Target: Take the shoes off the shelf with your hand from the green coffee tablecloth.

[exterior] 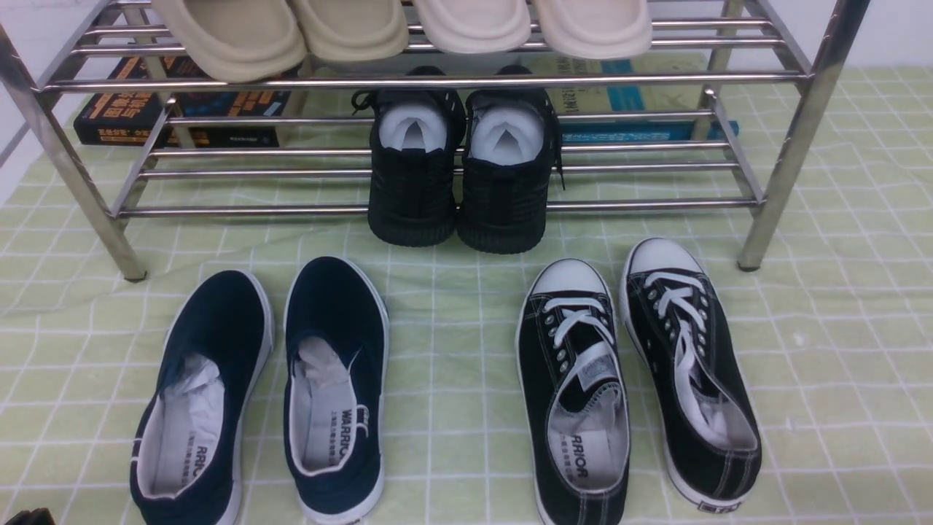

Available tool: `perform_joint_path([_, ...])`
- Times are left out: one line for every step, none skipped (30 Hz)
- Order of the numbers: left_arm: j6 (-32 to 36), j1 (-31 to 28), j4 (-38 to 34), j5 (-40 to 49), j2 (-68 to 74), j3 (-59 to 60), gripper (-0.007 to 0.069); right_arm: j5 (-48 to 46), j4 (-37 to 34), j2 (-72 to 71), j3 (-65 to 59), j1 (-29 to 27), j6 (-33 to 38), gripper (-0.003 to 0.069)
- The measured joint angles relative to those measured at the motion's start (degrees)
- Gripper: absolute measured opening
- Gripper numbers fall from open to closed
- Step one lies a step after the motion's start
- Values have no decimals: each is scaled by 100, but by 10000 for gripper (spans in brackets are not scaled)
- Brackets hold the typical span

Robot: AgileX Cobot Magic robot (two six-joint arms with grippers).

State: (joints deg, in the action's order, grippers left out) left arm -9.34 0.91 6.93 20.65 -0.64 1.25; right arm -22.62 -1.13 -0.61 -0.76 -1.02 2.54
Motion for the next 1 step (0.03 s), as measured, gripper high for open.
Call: perform_joint_path([0, 0, 0, 0, 0, 0, 72, 0, 0, 0, 0, 0, 0, 237])
